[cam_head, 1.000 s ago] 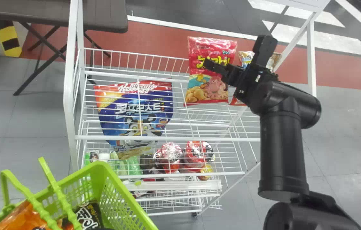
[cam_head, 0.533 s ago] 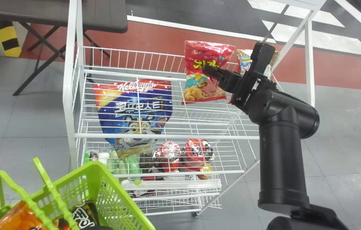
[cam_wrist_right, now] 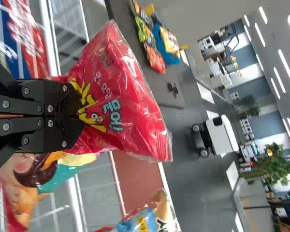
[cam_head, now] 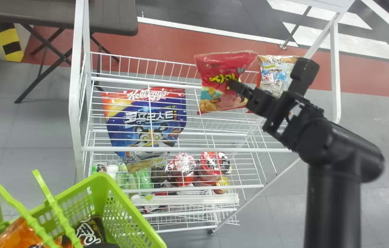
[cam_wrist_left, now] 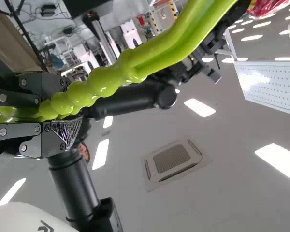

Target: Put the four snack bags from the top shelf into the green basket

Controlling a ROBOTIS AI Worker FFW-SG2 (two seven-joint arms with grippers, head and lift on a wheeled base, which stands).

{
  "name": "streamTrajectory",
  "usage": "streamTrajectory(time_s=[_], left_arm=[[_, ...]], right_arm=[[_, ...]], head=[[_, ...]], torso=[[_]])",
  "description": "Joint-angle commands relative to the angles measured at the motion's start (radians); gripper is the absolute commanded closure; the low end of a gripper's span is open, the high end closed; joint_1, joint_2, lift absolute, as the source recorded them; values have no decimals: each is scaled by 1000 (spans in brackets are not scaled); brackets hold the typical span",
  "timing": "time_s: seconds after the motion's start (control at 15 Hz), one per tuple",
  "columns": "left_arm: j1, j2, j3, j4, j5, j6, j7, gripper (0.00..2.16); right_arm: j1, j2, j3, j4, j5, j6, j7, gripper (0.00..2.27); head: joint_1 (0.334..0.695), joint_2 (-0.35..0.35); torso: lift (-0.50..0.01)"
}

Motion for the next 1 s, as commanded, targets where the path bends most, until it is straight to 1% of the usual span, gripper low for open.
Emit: streamTrajectory(time_s=[0.0, 0.07, 0.2, 0.27, 0.4, 0.47, 0.67, 0.73, 0.93], left_arm=[[0, 0, 0, -3, 0, -2, -10, 2148], [-1, 0, 0, -3, 0, 1, -10, 2148], [-1, 0, -7, -4, 0, 1, -10, 2148], [-1, 0, -10, -4, 0, -2, -10, 2148], [-1, -3, -16, -6, -1, -2, -10, 2148], [0, -3, -17, -6, -1, -2, -10, 2148], [12, -3, -17, -7, 0, -2, -10, 2148], [15, -3, -16, -7, 2, -2, -10, 2148], [22, -6, -14, -9, 2, -2, -10, 2148]], right_arm=[[134, 4, -38, -242, -145, 241, -2, 2253], [185, 10, -52, -321, -210, 355, -4, 2253], [265, 24, -55, -420, -315, 536, -7, 2253], [294, 36, -51, -454, -358, 587, -10, 2253], [346, 61, -2, -509, -381, 587, -11, 2253], [361, 66, 23, -525, -387, 587, -10, 2253], [378, 93, 51, -578, -450, 587, -11, 2253], [383, 101, 64, -589, -453, 587, -11, 2253], [400, 105, 137, -561, -457, 587, -10, 2253]], head=[[695, -350], [695, -350], [695, -350], [695, -335], [695, -301], [695, -261], [695, -198], [695, -181], [695, -111]], torso=[[0], [0], [0], [0], [0], [0], [0], [0], [0]])
